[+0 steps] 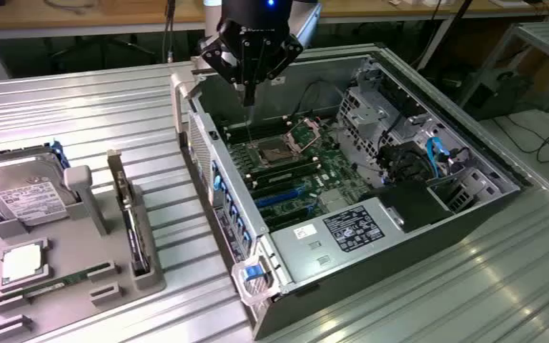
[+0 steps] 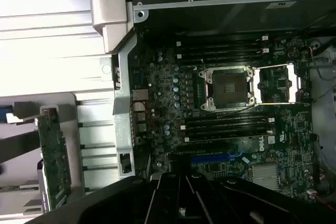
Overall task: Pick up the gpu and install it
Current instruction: 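Reach for the gpu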
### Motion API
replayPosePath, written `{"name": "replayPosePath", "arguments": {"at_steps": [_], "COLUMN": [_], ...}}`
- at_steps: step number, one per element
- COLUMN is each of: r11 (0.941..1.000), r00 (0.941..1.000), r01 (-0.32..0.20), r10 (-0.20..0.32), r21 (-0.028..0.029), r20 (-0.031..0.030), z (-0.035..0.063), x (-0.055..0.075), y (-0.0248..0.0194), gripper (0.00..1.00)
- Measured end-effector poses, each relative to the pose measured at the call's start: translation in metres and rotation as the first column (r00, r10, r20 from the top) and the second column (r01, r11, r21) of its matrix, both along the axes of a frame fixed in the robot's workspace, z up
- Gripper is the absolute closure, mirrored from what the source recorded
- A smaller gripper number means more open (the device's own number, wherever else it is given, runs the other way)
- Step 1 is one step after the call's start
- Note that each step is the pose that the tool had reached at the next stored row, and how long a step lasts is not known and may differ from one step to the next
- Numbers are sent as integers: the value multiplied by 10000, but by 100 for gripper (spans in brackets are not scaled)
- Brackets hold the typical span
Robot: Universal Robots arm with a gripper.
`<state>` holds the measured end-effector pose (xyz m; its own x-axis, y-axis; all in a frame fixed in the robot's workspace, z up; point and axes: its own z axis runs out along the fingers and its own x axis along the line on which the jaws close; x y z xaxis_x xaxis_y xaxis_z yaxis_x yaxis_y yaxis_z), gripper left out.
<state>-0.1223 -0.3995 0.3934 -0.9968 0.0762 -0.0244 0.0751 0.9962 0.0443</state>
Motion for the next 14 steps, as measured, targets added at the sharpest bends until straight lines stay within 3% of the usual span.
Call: {"name": "replayPosePath", "arguments": {"at_steps": [14], "r11": [10000], "r00": [10000], "r01": [0], "r10": [0], "r21": [0], "r20": [0], "z": [0], "x": [-53], "y": [-25], "gripper": [89]}}
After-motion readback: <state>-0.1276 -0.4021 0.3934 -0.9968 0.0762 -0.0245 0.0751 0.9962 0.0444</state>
